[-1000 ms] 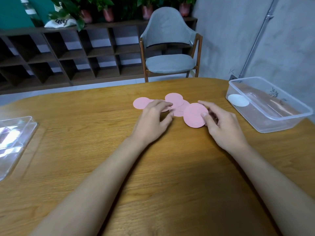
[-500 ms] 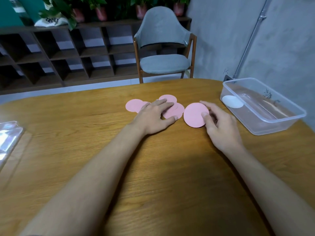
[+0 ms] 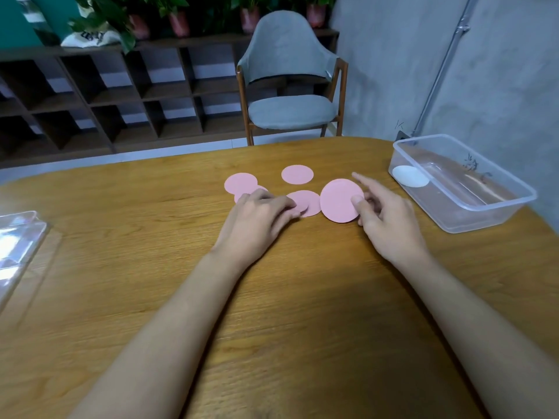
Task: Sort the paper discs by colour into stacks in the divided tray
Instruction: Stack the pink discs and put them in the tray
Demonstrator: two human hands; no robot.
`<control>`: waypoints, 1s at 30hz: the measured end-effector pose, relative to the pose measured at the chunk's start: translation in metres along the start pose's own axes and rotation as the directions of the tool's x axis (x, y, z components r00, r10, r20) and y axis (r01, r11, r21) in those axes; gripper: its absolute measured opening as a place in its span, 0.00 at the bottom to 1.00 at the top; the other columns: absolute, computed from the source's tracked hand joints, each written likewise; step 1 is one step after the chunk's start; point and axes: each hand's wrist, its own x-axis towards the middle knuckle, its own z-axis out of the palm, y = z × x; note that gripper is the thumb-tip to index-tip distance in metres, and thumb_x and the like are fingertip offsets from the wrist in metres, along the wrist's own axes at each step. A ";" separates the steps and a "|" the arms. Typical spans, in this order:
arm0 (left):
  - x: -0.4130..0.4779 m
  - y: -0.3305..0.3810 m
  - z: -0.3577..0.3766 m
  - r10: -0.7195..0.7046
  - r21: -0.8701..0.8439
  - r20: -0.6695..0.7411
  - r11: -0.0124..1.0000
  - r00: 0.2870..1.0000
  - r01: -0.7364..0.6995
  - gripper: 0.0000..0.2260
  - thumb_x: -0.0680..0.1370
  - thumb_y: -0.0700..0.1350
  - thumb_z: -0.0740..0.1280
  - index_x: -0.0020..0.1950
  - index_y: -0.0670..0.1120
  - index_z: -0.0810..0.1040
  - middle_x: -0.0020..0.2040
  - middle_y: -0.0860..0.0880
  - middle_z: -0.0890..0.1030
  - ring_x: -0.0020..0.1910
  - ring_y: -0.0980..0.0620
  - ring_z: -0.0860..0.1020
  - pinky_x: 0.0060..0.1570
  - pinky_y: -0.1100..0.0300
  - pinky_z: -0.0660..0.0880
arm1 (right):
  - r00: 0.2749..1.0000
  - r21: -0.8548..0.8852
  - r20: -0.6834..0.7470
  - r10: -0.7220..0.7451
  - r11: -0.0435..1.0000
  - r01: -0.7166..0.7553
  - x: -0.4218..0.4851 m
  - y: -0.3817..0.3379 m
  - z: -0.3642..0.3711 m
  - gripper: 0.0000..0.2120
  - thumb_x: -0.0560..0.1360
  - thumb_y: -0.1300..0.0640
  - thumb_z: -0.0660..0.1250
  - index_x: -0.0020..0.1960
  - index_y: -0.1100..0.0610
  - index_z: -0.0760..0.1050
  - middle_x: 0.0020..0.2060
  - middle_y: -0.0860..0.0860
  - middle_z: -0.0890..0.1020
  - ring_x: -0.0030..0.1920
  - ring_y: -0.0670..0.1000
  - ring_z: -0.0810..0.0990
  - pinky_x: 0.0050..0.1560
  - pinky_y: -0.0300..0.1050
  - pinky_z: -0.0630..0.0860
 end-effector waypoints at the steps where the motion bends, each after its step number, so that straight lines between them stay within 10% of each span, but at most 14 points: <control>1: -0.002 0.002 -0.002 0.014 0.010 -0.047 1.000 0.999 -0.013 0.15 0.85 0.55 0.61 0.58 0.49 0.84 0.46 0.50 0.85 0.53 0.47 0.79 0.50 0.46 0.79 | 1.000 0.009 0.004 0.016 1.000 -0.016 0.000 0.000 0.001 0.22 0.83 0.55 0.65 0.76 0.48 0.71 0.45 0.47 0.81 0.44 0.47 0.81 0.46 0.31 0.73; 8: -0.001 0.016 -0.007 -0.046 -0.177 -0.245 0.984 0.968 0.002 0.09 0.85 0.45 0.64 0.54 0.44 0.83 0.45 0.53 0.84 0.42 0.53 0.78 0.45 0.54 0.76 | 1.000 0.074 0.007 -0.008 0.997 0.008 0.000 0.000 0.004 0.17 0.83 0.57 0.64 0.71 0.48 0.77 0.38 0.43 0.80 0.37 0.43 0.79 0.44 0.28 0.72; 19: 0.006 0.040 0.001 -0.329 -0.566 -0.101 0.795 0.939 0.217 0.08 0.76 0.40 0.77 0.54 0.47 0.85 0.41 0.52 0.84 0.36 0.57 0.81 0.42 0.67 0.78 | 0.988 0.070 0.120 -0.101 0.993 0.093 -0.007 -0.010 0.007 0.21 0.85 0.58 0.59 0.76 0.43 0.71 0.40 0.50 0.81 0.42 0.48 0.80 0.53 0.47 0.79; 26: 0.012 0.042 0.006 -0.315 -0.522 -0.146 0.829 0.938 0.198 0.08 0.76 0.44 0.78 0.54 0.47 0.86 0.40 0.53 0.85 0.40 0.57 0.83 0.43 0.67 0.79 | 0.984 0.038 0.135 -0.116 0.993 0.111 -0.008 -0.015 0.007 0.22 0.84 0.56 0.62 0.77 0.47 0.70 0.43 0.46 0.81 0.44 0.46 0.80 0.49 0.39 0.76; 30: 0.011 0.027 0.009 -0.162 -0.238 -0.059 0.960 0.985 0.144 0.20 0.78 0.54 0.73 0.69 0.50 0.80 0.62 0.53 0.83 0.60 0.55 0.80 0.59 0.56 0.77 | 0.997 -0.026 0.063 -0.053 0.998 0.055 -0.005 -0.011 0.003 0.22 0.84 0.58 0.63 0.78 0.51 0.69 0.48 0.43 0.79 0.44 0.35 0.75 0.49 0.25 0.68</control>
